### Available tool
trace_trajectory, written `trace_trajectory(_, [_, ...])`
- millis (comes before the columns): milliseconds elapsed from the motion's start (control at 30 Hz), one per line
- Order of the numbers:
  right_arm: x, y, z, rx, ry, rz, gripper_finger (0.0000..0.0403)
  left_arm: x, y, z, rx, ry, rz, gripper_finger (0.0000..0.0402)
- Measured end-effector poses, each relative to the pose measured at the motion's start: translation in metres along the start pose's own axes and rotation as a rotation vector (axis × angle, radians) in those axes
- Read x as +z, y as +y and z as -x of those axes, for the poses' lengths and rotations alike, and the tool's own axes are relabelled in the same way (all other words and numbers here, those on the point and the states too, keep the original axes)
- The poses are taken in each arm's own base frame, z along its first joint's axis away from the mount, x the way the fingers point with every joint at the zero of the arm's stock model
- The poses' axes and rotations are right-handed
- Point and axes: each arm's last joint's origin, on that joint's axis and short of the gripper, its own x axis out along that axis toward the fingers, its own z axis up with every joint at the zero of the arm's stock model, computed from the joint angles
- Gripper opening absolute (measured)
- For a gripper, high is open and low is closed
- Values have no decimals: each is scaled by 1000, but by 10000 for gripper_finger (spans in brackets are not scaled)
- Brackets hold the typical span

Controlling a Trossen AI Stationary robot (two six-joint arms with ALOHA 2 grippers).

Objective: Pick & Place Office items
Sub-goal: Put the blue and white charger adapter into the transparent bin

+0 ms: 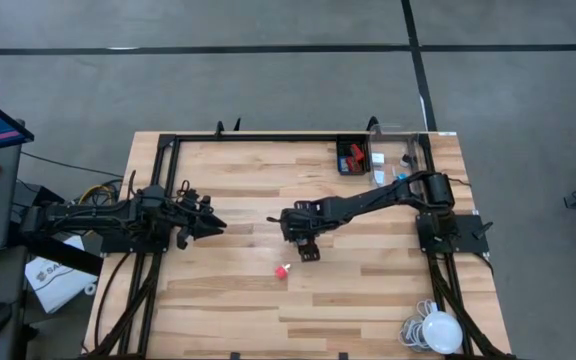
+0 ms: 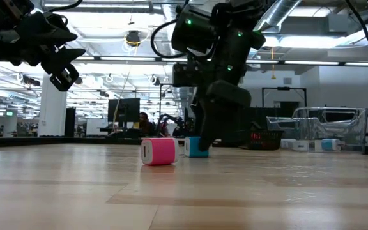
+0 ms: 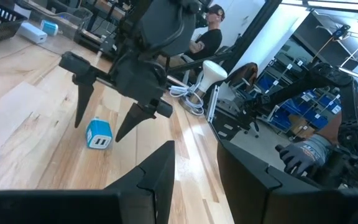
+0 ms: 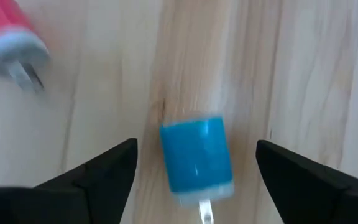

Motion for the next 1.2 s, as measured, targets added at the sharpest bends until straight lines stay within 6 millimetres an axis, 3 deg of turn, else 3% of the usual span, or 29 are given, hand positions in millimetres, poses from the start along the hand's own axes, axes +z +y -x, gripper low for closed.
trace_trajectory(367, [4, -1, 0, -1, -44, -5, 259, 0, 0, 0, -1, 0, 0, 117])
trace_trajectory(700, [2, 0, 1, 73, -21, -96, 120, 0, 0, 0, -1, 1, 0, 117])
trace_trajectory(1033, [-1, 0, 5, 46, 21, -295, 120, 0, 0, 0, -5, 2, 0, 117])
trace_trajectory(1200, [3, -3, 22, 3, 18, -446, 120, 0, 0, 0, -4, 2, 0, 117])
